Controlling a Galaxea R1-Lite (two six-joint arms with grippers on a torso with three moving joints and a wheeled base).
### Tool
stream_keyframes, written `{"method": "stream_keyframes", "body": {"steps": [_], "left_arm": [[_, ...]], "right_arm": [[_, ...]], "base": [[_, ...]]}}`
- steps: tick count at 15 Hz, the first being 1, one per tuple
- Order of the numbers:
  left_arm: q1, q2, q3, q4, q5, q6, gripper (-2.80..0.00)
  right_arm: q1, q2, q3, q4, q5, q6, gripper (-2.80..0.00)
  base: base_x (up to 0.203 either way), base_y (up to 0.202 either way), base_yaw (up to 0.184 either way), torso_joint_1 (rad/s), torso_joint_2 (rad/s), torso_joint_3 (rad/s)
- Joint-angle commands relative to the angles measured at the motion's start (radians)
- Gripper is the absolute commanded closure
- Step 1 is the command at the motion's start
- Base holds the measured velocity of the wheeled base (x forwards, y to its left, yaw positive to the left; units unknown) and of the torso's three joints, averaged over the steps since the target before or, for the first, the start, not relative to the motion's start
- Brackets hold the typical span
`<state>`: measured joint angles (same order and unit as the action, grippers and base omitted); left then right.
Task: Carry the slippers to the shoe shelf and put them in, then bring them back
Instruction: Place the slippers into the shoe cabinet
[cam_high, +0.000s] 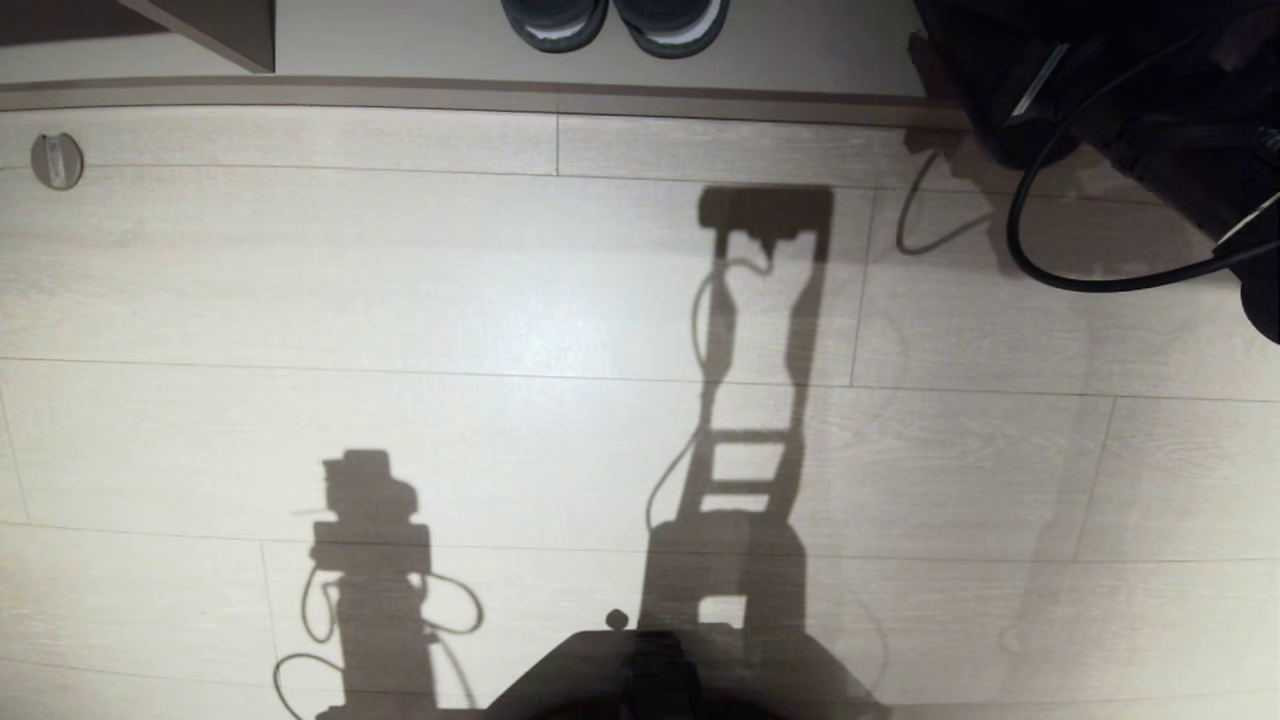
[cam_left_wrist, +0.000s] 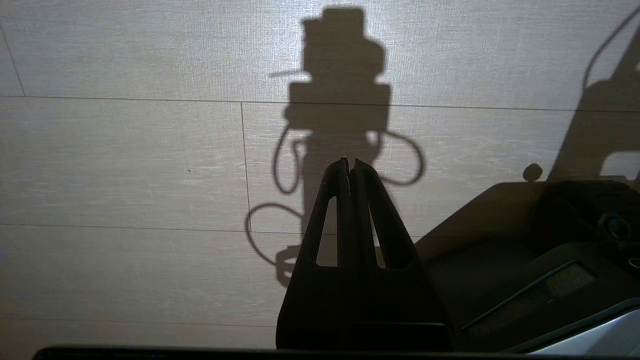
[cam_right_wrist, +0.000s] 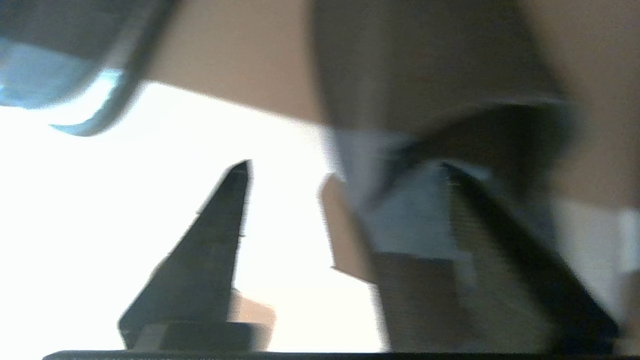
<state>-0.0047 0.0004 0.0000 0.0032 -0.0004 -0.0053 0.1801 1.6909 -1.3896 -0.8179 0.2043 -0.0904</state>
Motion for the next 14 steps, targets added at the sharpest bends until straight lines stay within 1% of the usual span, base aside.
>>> {"method": "stream_keyframes", "body": {"steps": [1, 2, 6, 7, 8, 9, 13, 14], "left_arm": [[0.000, 0.000, 0.002, 0.000, 0.000, -0.001, 0.00], [0.000, 0.000, 0.002, 0.000, 0.000, -0.001, 0.00], [0.000, 0.000, 0.002, 0.000, 0.000, -0.001, 0.00], [0.000, 0.000, 0.002, 0.000, 0.000, -0.001, 0.00], [0.000, 0.000, 0.002, 0.000, 0.000, -0.001, 0.00], [0.000, 0.000, 0.002, 0.000, 0.000, -0.001, 0.00], [0.000, 0.000, 0.002, 0.000, 0.000, -0.001, 0.00], [0.000, 0.000, 0.002, 0.000, 0.000, -0.001, 0.00]], "right_arm": [[0.029, -0.010, -0.012, 0.025, -0.002, 0.000, 0.00], [0.029, -0.010, -0.012, 0.025, -0.002, 0.000, 0.00], [0.074, 0.015, -0.054, 0.054, -0.007, -0.002, 0.00], [0.083, 0.050, -0.091, 0.057, -0.022, -0.002, 0.00], [0.096, 0.072, -0.124, 0.061, -0.057, -0.003, 0.00], [0.108, 0.074, -0.140, 0.082, -0.075, -0.005, 0.00], [0.110, 0.097, -0.181, 0.088, -0.078, -0.008, 0.00], [0.110, 0.122, -0.222, 0.086, -0.080, -0.008, 0.00]], "base": [[0.000, 0.000, 0.000, 0.000, 0.00, 0.000], [0.000, 0.000, 0.000, 0.000, 0.00, 0.000], [0.000, 0.000, 0.000, 0.000, 0.00, 0.000], [0.000, 0.000, 0.000, 0.000, 0.00, 0.000], [0.000, 0.000, 0.000, 0.000, 0.00, 0.000], [0.000, 0.000, 0.000, 0.000, 0.00, 0.000], [0.000, 0.000, 0.000, 0.000, 0.00, 0.000], [0.000, 0.000, 0.000, 0.000, 0.00, 0.000]]}}
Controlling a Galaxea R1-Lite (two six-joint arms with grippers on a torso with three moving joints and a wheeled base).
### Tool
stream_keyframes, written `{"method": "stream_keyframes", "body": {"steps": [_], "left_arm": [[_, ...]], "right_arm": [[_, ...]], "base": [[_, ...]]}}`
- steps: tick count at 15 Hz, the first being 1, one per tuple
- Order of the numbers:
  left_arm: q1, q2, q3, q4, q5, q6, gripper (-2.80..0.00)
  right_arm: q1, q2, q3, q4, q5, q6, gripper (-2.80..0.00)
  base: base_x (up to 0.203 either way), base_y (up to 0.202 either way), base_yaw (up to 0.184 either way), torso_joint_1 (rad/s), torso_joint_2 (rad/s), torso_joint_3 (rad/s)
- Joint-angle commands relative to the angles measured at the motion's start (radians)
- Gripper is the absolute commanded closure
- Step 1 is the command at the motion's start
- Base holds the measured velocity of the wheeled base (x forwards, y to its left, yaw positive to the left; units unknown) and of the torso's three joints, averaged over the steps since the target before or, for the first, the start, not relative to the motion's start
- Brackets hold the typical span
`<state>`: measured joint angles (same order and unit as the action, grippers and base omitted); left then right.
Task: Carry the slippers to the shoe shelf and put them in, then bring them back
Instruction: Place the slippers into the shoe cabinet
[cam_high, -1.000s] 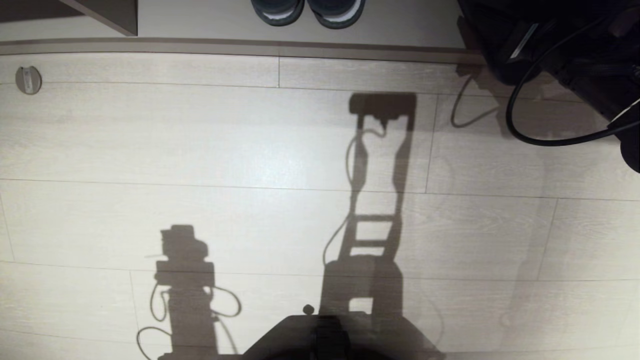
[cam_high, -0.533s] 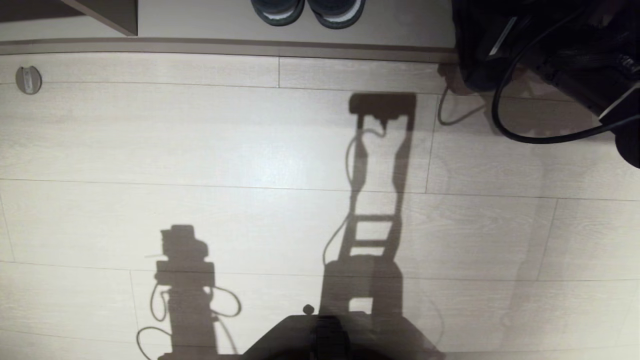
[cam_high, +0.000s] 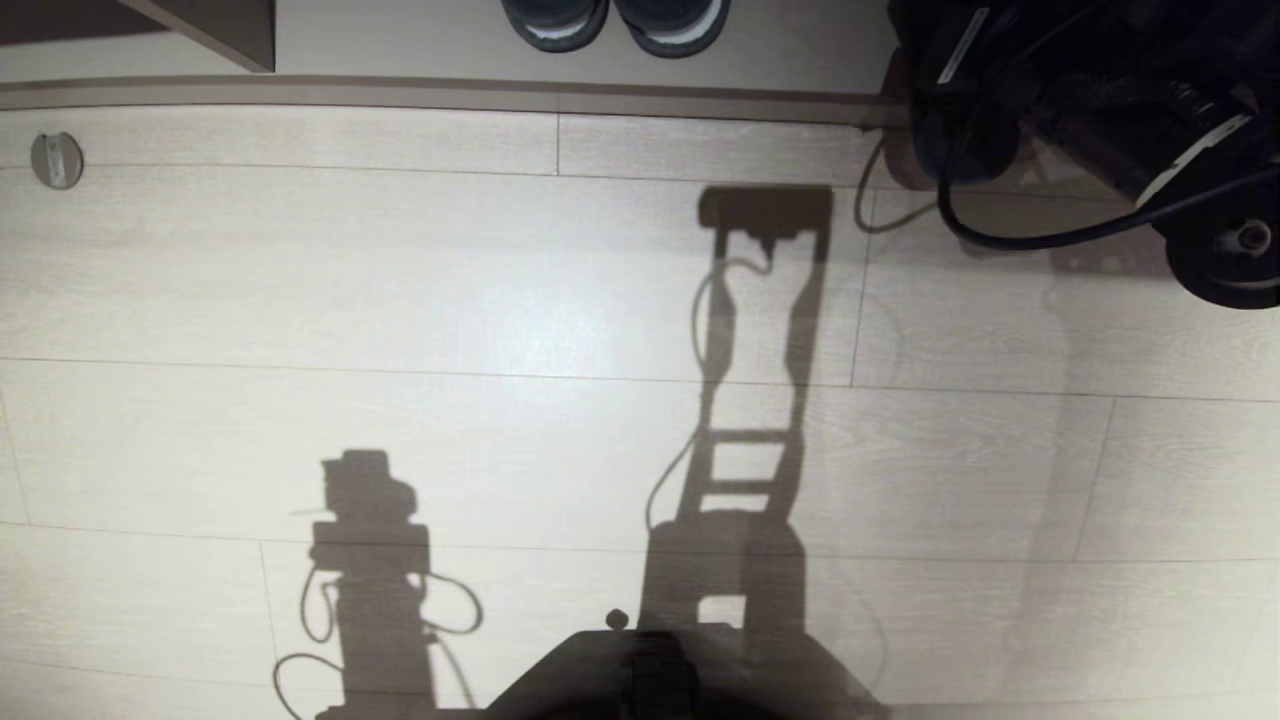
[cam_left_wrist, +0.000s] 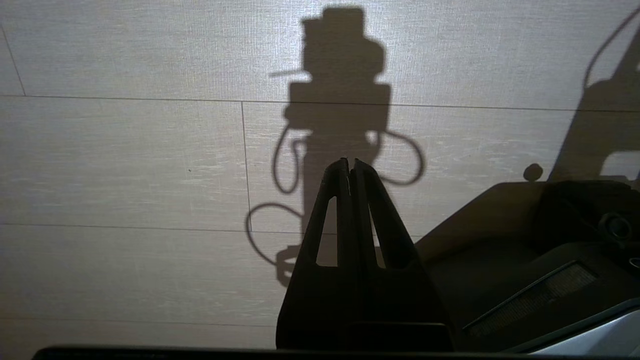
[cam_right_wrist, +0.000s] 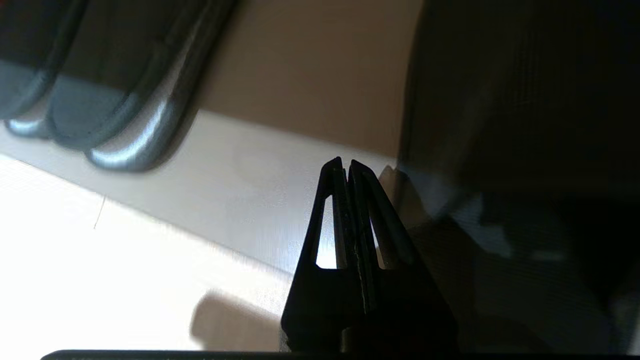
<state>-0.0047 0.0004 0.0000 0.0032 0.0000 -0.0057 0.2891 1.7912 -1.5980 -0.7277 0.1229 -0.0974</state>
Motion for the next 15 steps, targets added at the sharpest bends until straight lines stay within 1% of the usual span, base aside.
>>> {"method": "stream_keyframes", "body": {"steps": [1, 3, 6, 9, 11, 13, 15], "left_arm": [[0.000, 0.000, 0.002, 0.000, 0.000, 0.000, 0.00], [0.000, 0.000, 0.002, 0.000, 0.000, 0.000, 0.00], [0.000, 0.000, 0.002, 0.000, 0.000, 0.000, 0.00], [0.000, 0.000, 0.002, 0.000, 0.000, 0.000, 0.00], [0.000, 0.000, 0.002, 0.000, 0.000, 0.000, 0.00], [0.000, 0.000, 0.002, 0.000, 0.000, 0.000, 0.00], [0.000, 0.000, 0.002, 0.000, 0.000, 0.000, 0.00]], "right_arm": [[0.000, 0.054, -0.073, -0.008, -0.002, -0.001, 0.00], [-0.004, 0.107, -0.177, -0.014, -0.024, -0.003, 0.00], [-0.038, 0.176, -0.277, 0.003, -0.043, -0.006, 0.00], [-0.065, 0.181, -0.278, 0.011, -0.043, -0.005, 0.00], [-0.069, 0.179, -0.278, 0.011, -0.042, -0.005, 0.00], [-0.117, 0.161, -0.278, 0.010, -0.043, -0.005, 0.00], [-0.130, 0.148, -0.270, 0.010, -0.047, -0.004, 0.00]], "base": [[0.000, 0.000, 0.000, 0.000, 0.00, 0.000], [0.000, 0.000, 0.000, 0.000, 0.00, 0.000], [0.000, 0.000, 0.000, 0.000, 0.00, 0.000], [0.000, 0.000, 0.000, 0.000, 0.00, 0.000], [0.000, 0.000, 0.000, 0.000, 0.00, 0.000], [0.000, 0.000, 0.000, 0.000, 0.00, 0.000], [0.000, 0.000, 0.000, 0.000, 0.00, 0.000]]}}
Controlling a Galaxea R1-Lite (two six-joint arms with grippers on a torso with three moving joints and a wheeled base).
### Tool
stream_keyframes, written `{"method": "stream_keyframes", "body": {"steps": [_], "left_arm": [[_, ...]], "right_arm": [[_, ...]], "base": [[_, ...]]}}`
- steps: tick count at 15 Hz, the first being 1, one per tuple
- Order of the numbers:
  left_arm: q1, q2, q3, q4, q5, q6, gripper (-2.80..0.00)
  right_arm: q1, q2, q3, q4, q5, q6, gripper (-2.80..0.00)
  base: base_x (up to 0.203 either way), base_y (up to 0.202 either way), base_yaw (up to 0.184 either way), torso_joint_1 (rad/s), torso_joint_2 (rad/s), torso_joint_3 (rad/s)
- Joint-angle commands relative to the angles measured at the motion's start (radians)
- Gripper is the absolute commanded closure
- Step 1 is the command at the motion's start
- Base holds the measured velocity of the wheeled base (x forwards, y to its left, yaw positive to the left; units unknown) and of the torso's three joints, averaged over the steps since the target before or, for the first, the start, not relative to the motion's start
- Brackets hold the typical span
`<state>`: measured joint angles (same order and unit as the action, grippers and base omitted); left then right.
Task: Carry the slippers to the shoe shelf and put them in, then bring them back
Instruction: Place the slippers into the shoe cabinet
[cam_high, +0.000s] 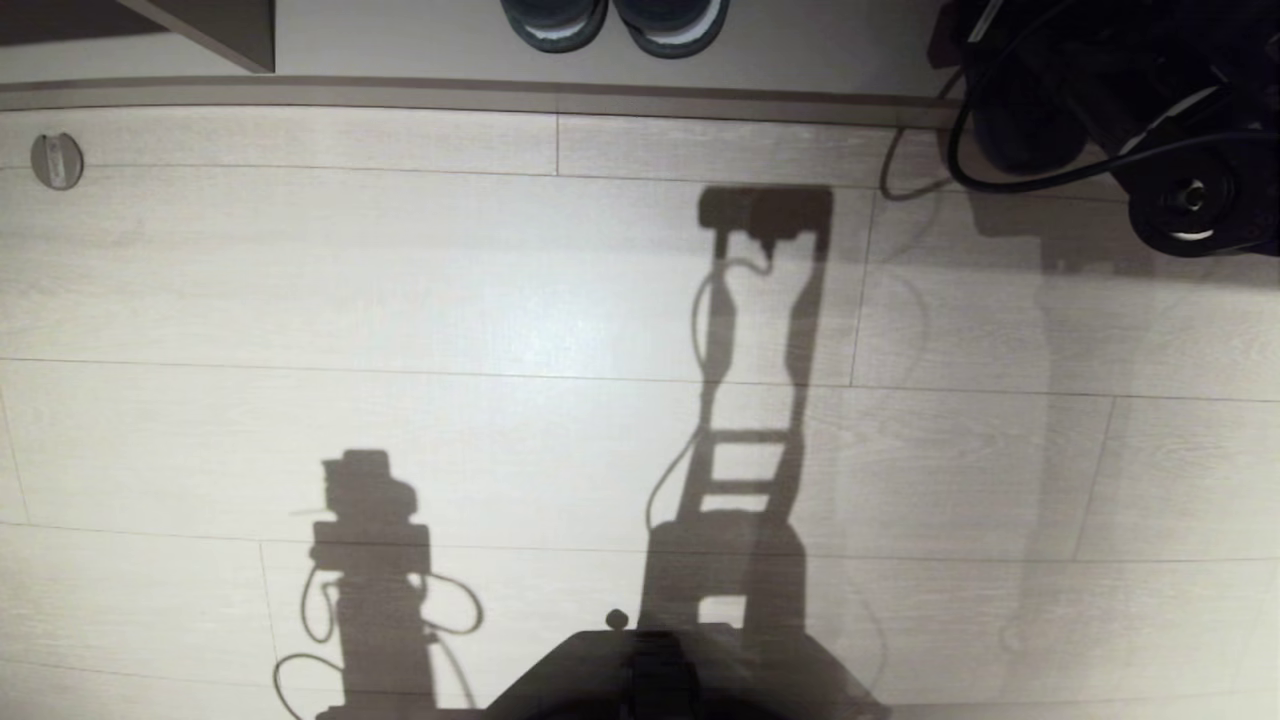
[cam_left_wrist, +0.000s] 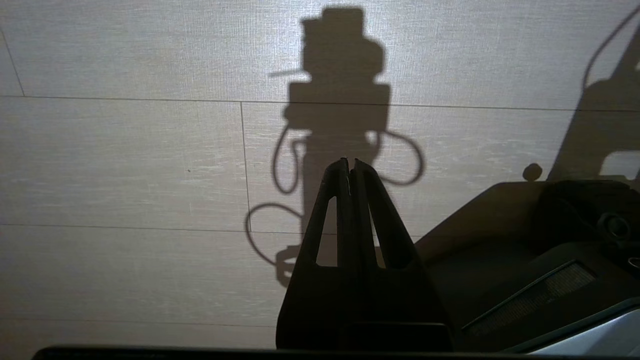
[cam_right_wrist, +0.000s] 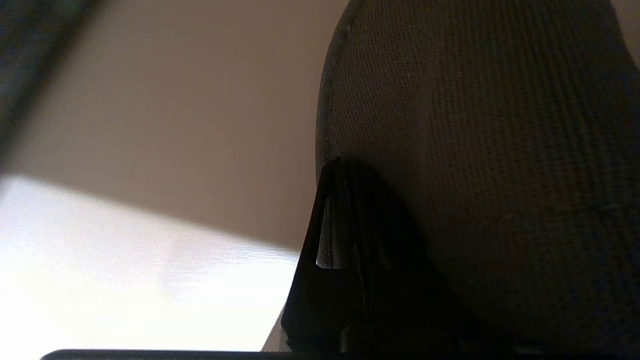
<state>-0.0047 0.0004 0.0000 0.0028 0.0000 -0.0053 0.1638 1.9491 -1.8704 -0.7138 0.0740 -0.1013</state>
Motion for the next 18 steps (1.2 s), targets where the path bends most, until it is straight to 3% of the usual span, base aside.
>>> {"method": "stream_keyframes", "body": {"steps": [1, 7, 12, 16, 18], "left_arm": [[0.000, 0.000, 0.002, 0.000, 0.000, -0.001, 0.00], [0.000, 0.000, 0.002, 0.000, 0.000, -0.001, 0.00], [0.000, 0.000, 0.000, 0.000, 0.000, -0.001, 0.00], [0.000, 0.000, 0.002, 0.000, 0.000, -0.001, 0.00], [0.000, 0.000, 0.001, 0.000, 0.000, -0.002, 0.00]], "right_arm": [[-0.010, -0.016, 0.005, -0.004, 0.000, 0.000, 0.00], [-0.026, -0.046, 0.009, -0.009, -0.004, 0.012, 0.00], [0.008, -0.117, 0.055, -0.003, 0.003, 0.043, 0.00], [0.020, -0.234, 0.216, -0.009, 0.014, 0.057, 0.00], [0.020, -0.337, 0.392, -0.012, 0.016, 0.052, 0.00]], "base": [[0.000, 0.000, 0.000, 0.000, 0.00, 0.000], [0.000, 0.000, 0.000, 0.000, 0.00, 0.000], [0.000, 0.000, 0.000, 0.000, 0.00, 0.000], [0.000, 0.000, 0.000, 0.000, 0.00, 0.000], [0.000, 0.000, 0.000, 0.000, 0.00, 0.000]]}}
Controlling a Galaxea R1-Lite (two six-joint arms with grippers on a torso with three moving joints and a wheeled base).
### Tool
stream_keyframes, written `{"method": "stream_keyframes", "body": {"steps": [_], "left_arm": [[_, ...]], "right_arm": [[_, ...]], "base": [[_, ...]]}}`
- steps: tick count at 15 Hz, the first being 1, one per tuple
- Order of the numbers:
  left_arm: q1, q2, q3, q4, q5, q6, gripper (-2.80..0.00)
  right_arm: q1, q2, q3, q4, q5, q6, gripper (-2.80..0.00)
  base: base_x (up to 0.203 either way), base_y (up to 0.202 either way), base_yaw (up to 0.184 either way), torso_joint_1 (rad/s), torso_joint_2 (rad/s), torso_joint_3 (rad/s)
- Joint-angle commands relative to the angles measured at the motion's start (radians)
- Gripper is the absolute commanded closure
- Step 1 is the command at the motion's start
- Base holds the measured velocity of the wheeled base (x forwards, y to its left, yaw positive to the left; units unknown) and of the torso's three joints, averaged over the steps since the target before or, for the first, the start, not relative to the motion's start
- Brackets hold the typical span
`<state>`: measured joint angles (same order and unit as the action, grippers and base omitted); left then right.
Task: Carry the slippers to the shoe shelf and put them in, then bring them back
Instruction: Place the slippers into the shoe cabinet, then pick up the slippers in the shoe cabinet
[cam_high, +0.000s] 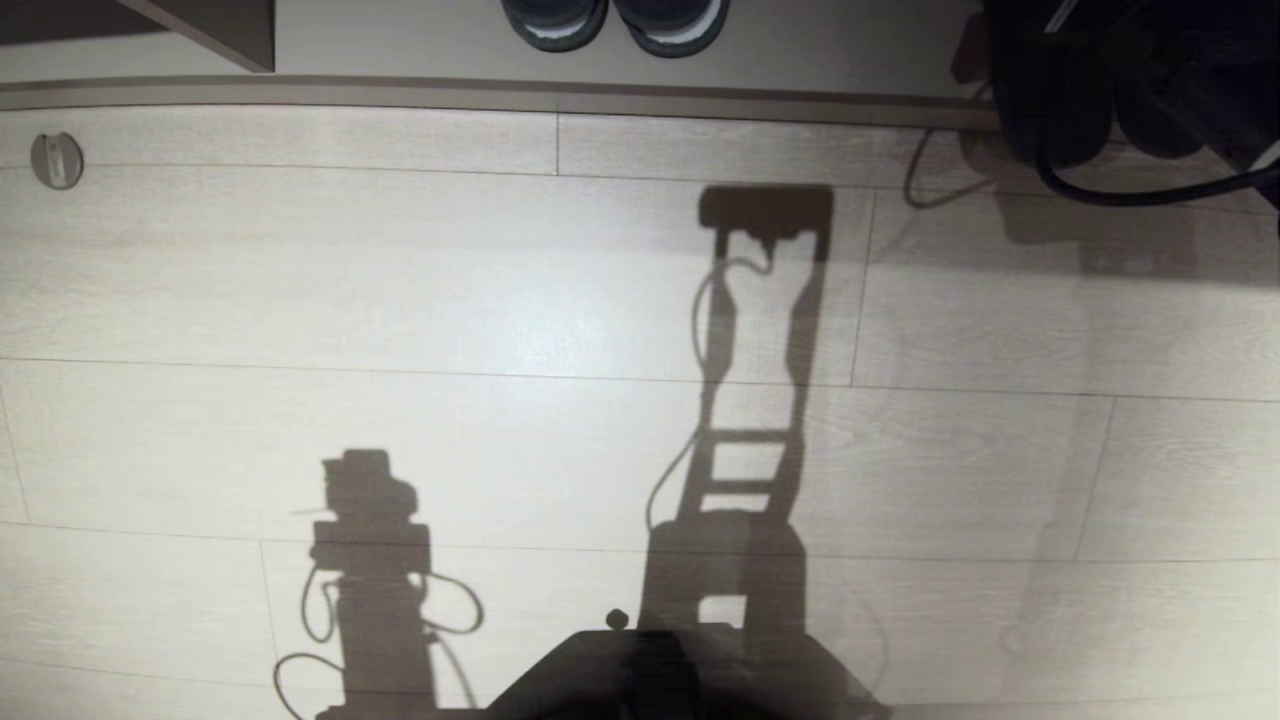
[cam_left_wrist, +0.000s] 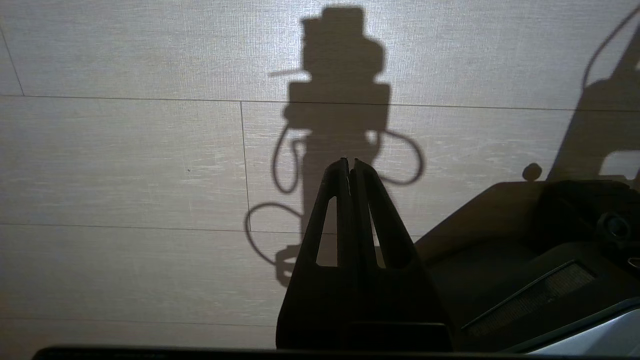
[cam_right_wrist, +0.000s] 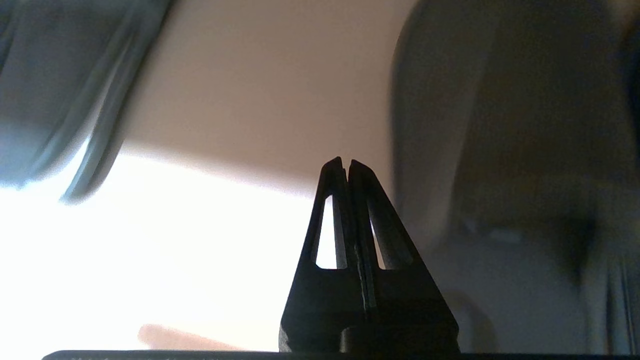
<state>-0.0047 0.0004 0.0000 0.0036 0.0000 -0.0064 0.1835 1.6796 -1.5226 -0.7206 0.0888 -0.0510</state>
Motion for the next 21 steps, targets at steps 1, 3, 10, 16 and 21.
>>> {"method": "stream_keyframes", "body": {"steps": [1, 3, 10, 16, 21], "left_arm": [[0.000, -0.001, 0.002, -0.001, 0.000, 0.000, 0.00], [0.000, 0.000, 0.002, -0.001, 0.000, 0.000, 0.00], [0.000, 0.000, 0.002, -0.001, 0.000, 0.000, 0.00], [0.000, 0.000, 0.002, -0.001, 0.000, -0.001, 0.00], [0.000, 0.000, 0.002, -0.001, 0.000, -0.001, 0.00]], "right_arm": [[0.001, -0.135, 0.147, -0.005, 0.002, -0.007, 0.00], [0.001, -0.279, 0.358, -0.006, 0.004, -0.024, 0.00], [-0.007, -0.716, 0.803, 0.003, -0.003, -0.057, 0.00], [-0.081, -1.144, 0.968, 0.231, -0.010, -0.076, 0.00], [-0.171, -1.401, 1.276, 0.337, -0.002, -0.052, 0.00]], "base": [[0.000, 0.000, 0.000, 0.000, 0.00, 0.000], [0.000, 0.000, 0.000, 0.000, 0.00, 0.000], [0.000, 0.000, 0.000, 0.000, 0.00, 0.000], [0.000, 0.000, 0.000, 0.000, 0.00, 0.000], [0.000, 0.000, 0.000, 0.000, 0.00, 0.000]]}}
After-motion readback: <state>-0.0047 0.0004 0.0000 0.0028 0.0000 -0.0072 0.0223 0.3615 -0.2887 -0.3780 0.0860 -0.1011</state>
